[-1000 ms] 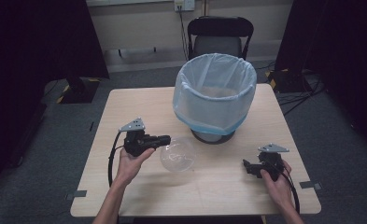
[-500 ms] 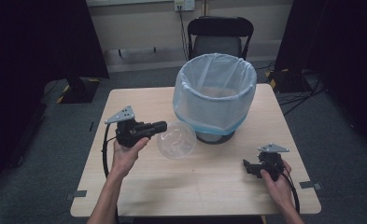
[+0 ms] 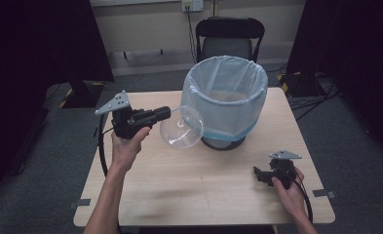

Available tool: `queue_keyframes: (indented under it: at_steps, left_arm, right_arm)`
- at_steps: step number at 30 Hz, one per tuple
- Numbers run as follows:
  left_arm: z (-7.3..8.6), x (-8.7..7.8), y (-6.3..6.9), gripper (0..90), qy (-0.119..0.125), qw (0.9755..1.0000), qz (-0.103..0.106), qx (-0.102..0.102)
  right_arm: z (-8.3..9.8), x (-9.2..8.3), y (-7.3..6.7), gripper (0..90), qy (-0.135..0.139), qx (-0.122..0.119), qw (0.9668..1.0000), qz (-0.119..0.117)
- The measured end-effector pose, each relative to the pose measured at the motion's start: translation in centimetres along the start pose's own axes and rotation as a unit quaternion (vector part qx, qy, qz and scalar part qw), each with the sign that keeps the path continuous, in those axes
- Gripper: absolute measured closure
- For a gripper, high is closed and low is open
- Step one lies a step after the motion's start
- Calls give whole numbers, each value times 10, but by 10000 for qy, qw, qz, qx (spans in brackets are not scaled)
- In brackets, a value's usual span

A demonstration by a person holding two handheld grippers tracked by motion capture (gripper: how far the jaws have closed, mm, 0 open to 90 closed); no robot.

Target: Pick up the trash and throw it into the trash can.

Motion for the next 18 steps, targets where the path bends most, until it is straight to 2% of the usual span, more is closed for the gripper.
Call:
queue_keyframes:
  at_steps: [1,6,18]
  left_arm:
    - [0,0,0,842,0,10000,0,0]
    - [-19,3,0,844,197,9998,25,66]
    - [-62,14,-6,852,451,9988,28,193]
  right_arm:
    - [0,0,0,135,0,0,10000,0]
    - [0,0,0,135,0,-1,10000,-1]
    - [0,0,0,134,1,-1,10000,1]
Point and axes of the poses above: each handheld gripper's, and its own axes: x roughly forward along the jaws, z roughly out of its underside, y roughly to its right, the point moved 6 cm from there along x, roughly forward along the jaws, and after that the axes turned 5 degrees about x, right-handed, at the moved point
